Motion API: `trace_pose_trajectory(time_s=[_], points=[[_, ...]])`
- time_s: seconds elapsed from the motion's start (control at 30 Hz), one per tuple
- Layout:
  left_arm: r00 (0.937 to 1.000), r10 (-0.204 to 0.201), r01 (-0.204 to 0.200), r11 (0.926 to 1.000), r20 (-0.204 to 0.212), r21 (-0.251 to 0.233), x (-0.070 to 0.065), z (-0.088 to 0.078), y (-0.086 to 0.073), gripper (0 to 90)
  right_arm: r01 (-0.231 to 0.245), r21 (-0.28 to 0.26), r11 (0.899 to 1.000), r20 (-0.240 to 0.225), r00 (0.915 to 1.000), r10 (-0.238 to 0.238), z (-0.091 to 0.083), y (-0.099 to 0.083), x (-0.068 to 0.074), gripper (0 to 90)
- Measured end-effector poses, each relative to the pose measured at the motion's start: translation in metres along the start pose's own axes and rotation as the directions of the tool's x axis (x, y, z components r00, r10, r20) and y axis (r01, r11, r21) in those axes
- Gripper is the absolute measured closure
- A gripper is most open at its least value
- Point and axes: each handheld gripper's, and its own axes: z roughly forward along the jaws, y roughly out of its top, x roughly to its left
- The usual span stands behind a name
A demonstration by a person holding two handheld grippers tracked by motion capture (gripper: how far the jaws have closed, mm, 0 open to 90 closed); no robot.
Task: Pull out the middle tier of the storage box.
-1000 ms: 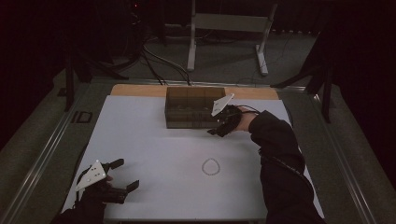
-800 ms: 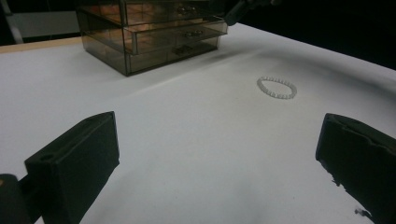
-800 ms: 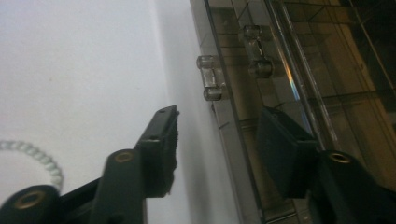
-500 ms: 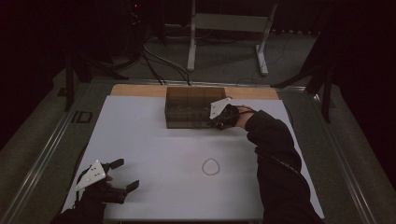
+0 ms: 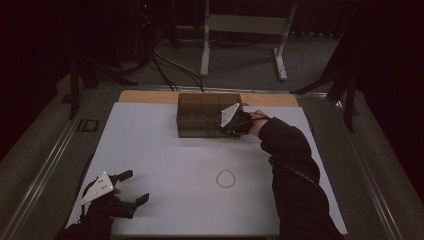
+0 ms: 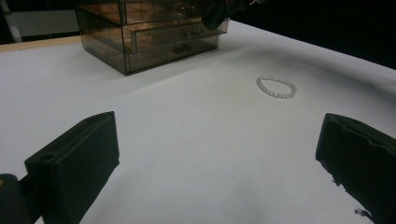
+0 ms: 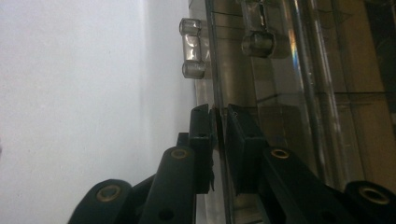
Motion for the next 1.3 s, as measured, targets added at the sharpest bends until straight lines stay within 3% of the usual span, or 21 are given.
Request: trace_pose_trajectory(time_s=[0.5,1.3], points=[[1.0,0.0,0.0,1.0,-0.003,0.002,0.0,0.0,0.0,1.0,-0.024,-0.004,1.0,-0.07,0.9973,0.024,0.0,0.001,-0.004,85.1],[1.0,0.004,-0.004,1.0,-0.005,0.005,0.0,0.0,0.0,1.0,-0.019,-0.046,0.999,-0.154,0.9879,0.012,-0.009,-0.001,0.015,87.2]])
